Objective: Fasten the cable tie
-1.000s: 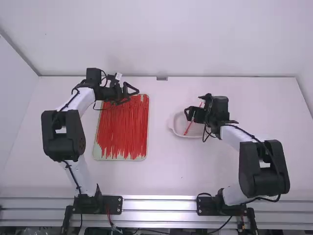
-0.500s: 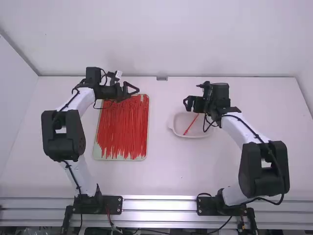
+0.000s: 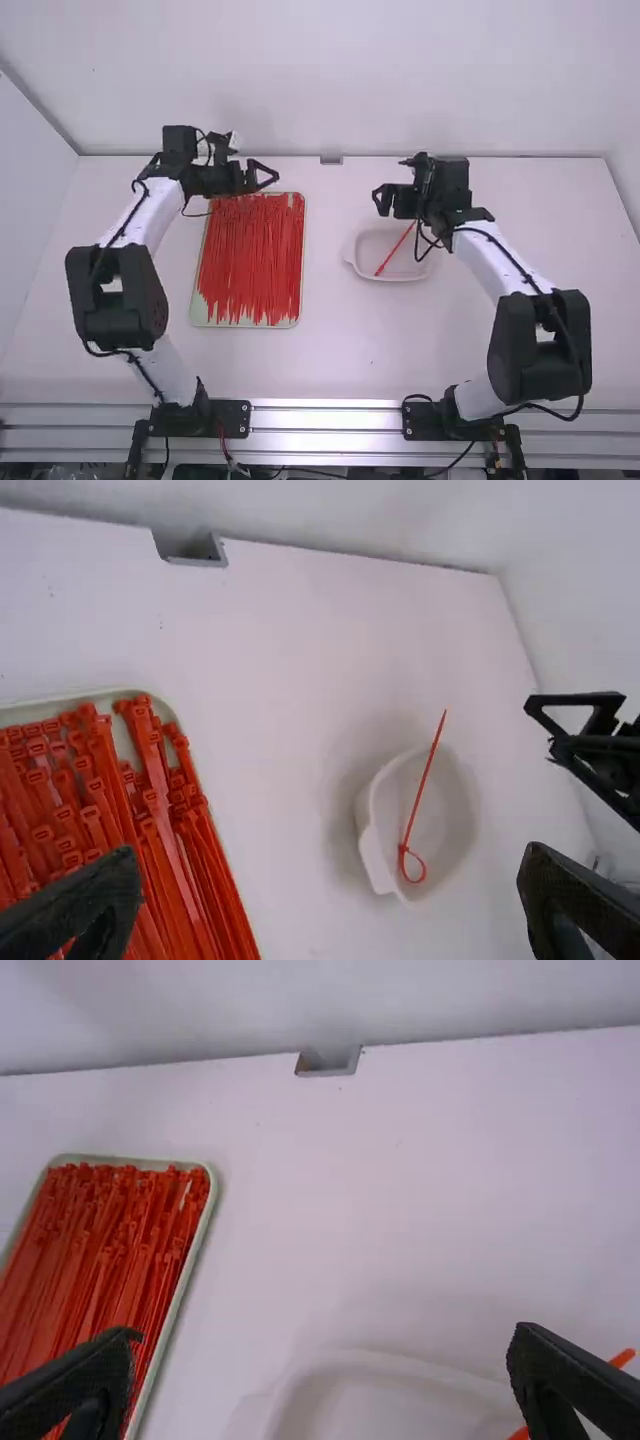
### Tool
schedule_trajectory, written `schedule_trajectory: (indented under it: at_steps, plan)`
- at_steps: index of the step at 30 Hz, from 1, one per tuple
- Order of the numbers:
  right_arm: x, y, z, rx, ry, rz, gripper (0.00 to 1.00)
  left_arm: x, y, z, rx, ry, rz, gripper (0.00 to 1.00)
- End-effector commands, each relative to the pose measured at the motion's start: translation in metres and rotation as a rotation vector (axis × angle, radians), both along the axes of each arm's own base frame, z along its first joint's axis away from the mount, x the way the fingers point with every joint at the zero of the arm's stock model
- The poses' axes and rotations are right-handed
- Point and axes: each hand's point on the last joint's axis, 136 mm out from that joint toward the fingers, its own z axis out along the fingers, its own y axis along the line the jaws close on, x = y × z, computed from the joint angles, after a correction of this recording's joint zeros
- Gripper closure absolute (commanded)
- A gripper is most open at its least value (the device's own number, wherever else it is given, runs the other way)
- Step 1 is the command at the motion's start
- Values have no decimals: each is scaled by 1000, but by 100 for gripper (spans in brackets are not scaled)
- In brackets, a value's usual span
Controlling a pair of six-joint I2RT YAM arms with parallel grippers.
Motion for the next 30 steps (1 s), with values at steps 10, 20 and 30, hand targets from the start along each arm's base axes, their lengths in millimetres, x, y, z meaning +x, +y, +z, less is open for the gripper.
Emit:
schedule_trajectory:
  at_steps: [10, 20, 30]
  plan:
    - [-1, -5, 24, -38, -11, -21, 0, -6, 9, 22, 101, -52, 34, 1]
    - [-11, -13, 24, -97, 15, -66, 0, -13, 26, 21, 250, -54, 97, 1]
    - [-43, 0, 21, -176, 84, -44, 0, -31, 41, 14, 340, 44, 175, 1]
